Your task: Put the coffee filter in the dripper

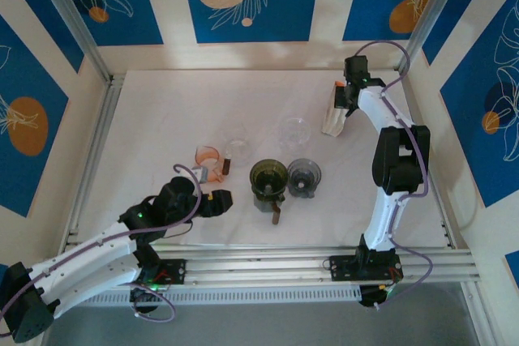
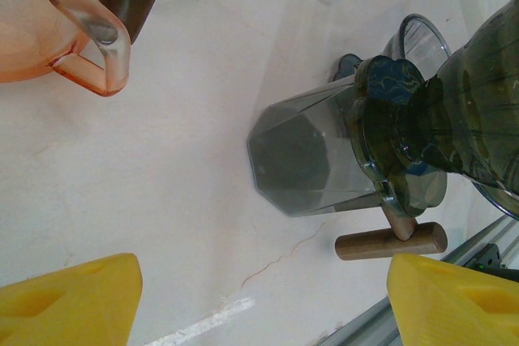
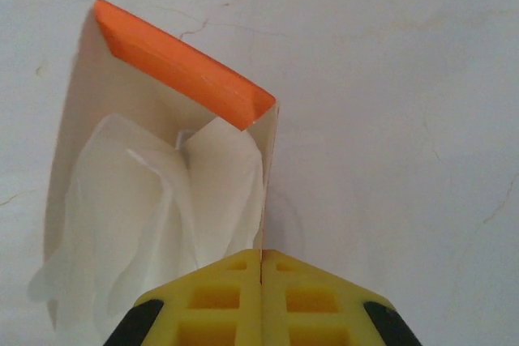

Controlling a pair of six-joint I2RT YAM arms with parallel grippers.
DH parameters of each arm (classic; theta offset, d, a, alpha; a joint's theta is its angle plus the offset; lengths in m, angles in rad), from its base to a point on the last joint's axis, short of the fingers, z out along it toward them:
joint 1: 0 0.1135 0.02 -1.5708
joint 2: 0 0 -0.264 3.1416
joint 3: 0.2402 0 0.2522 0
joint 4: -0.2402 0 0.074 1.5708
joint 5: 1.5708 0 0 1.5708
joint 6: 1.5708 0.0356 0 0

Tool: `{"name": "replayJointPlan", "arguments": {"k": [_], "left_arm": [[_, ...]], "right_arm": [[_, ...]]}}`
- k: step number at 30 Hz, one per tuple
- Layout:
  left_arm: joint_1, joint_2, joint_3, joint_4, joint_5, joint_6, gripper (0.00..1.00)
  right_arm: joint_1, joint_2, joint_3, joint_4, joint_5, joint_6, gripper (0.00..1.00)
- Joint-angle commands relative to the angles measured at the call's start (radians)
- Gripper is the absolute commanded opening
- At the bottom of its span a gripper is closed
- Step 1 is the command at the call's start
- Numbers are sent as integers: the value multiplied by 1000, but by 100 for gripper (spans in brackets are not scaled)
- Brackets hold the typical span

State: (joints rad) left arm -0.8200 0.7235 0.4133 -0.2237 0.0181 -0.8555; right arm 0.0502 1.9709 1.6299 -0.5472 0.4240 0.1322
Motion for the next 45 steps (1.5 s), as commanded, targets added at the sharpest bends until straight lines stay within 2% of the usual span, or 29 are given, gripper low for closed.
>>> {"name": "replayJointPlan", "arguments": {"k": [1, 8, 14, 17, 21, 26, 33, 37, 39, 45], "left_arm": [[7, 5, 9, 11, 5, 4, 79], [8, 14, 6, 21, 8, 2, 79], [7, 24, 6, 27, 11, -3, 80], [7, 29, 8, 30, 14, -5, 79], [7, 32, 8, 32, 20, -10, 79], [7, 31, 13, 30, 22, -17, 79], [7, 29, 8, 51, 23, -26, 82], [7, 27, -2, 56, 23, -29, 92], [7, 24, -6, 61, 23, -29, 100], [6, 8, -8, 59, 28, -15, 100]], "right_arm": [[16, -38, -21, 33, -31, -112, 3], [44, -46, -17, 57, -14, -209, 3], [53, -56, -28, 58, -68, -215, 3], [53, -50, -27, 50, -72, -199, 7], [45, -84, -53, 79, -67, -135, 27], [36, -182, -75, 100, -42, -35, 39], [66, -314, -102, 31, -114, 164, 41], [113, -296, -88, -50, -85, 251, 41], [121, -275, -96, -62, -98, 304, 41], [159, -178, -51, -94, -86, 370, 38]]}}
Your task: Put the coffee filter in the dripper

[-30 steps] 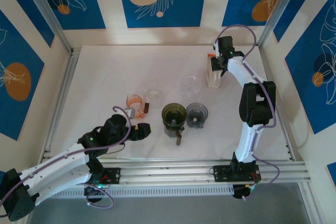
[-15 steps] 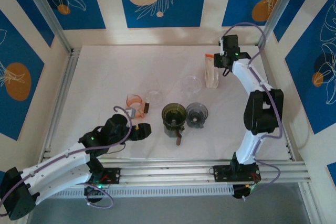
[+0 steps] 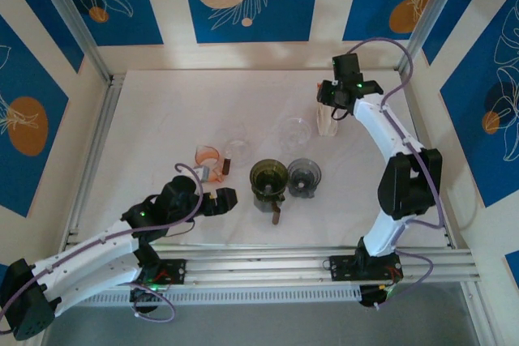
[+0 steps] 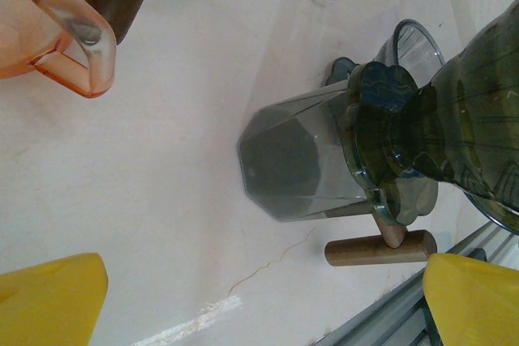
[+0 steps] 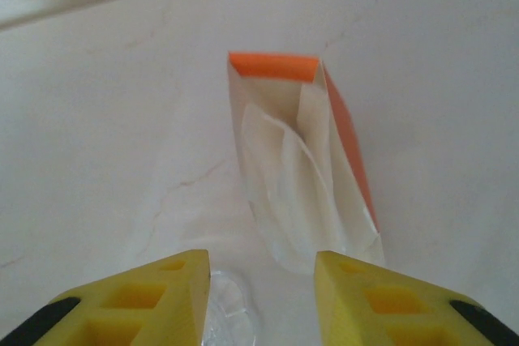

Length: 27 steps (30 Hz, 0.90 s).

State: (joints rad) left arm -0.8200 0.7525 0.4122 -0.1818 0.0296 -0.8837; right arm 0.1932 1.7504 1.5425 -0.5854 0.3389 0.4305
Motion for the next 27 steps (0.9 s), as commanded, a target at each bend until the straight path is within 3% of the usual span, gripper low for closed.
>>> {"name": "replayJointPlan", "arguments": {"k": [1, 7, 27], "left_arm": [[7, -25, -7, 12, 14, 15, 100], [7, -54, -6, 0, 7, 31, 97], [7, -57, -23, 8, 12, 32, 97]], "right_arm": [[23, 61, 51, -67, 18, 79, 38], [28, 121, 87, -90, 87, 148, 31], [3, 224, 211, -139, 91, 205, 29]]}}
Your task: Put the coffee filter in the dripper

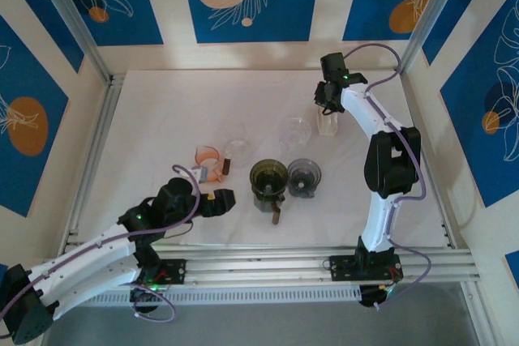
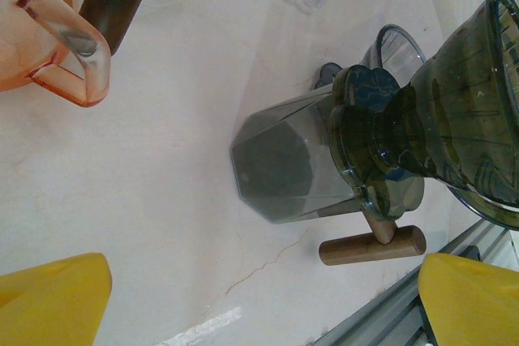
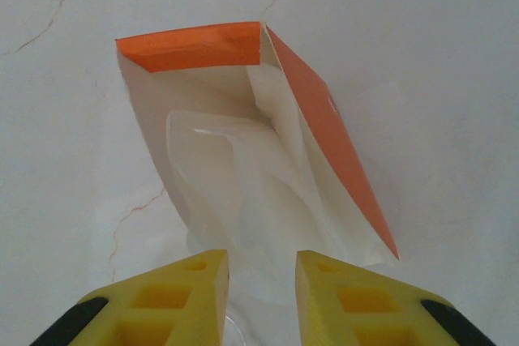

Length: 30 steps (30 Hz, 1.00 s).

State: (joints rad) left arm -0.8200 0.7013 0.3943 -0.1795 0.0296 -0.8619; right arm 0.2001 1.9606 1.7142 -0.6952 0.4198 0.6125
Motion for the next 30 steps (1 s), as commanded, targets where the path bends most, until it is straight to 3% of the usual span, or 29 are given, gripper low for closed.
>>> {"name": "replayJointPlan", "arguments": {"k": [1, 22, 30], "left_arm": [[7, -6, -6, 7, 10, 11, 97], [7, 13, -9, 25, 16, 9, 97], [7, 15, -9, 26, 15, 8, 97]], "right_arm": [[-5, 17, 41, -30, 7, 24, 29], [-5, 72, 64, -16, -4, 14, 32], [-6, 80, 64, -15, 7, 3, 22]]}}
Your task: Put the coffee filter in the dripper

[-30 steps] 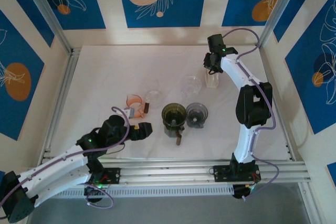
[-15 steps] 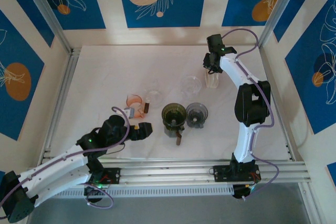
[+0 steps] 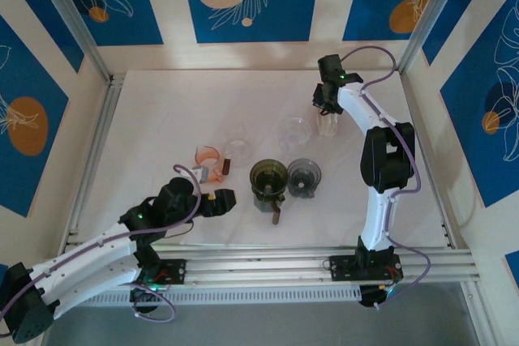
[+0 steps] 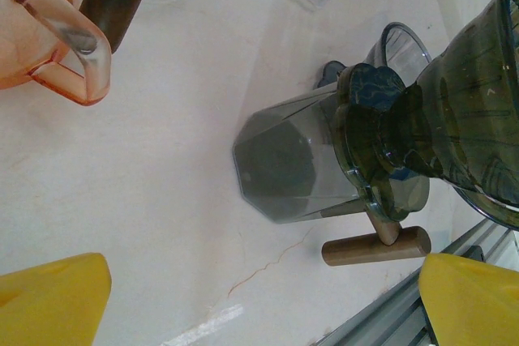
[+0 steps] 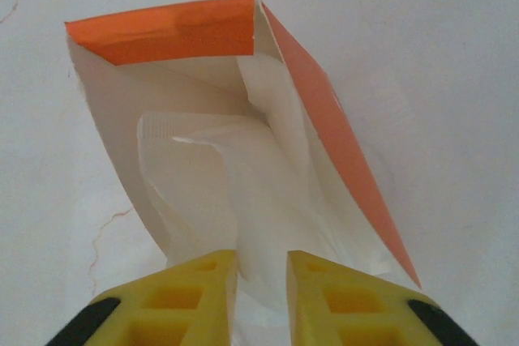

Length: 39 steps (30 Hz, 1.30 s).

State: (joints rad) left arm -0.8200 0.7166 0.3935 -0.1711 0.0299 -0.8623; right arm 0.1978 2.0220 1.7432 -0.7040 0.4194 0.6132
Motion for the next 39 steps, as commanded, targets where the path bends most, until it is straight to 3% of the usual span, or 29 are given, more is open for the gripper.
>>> {"name": "replayJointPlan", "arguments": {"k": [1, 6, 11, 39], "left_arm": [[7, 1, -8, 18, 15, 8, 97], [6, 4, -9, 17, 13, 8, 98], [7, 6, -7, 15, 13, 8, 98], [7, 10, 16, 5, 13, -3, 98]], "right_arm": [[-3, 21, 33, -6, 8, -1, 21], [-1, 32, 29, -8, 13, -14, 16], [9, 18, 22, 5, 34, -49, 0], [87, -237, -98, 49, 253, -183, 0]]}}
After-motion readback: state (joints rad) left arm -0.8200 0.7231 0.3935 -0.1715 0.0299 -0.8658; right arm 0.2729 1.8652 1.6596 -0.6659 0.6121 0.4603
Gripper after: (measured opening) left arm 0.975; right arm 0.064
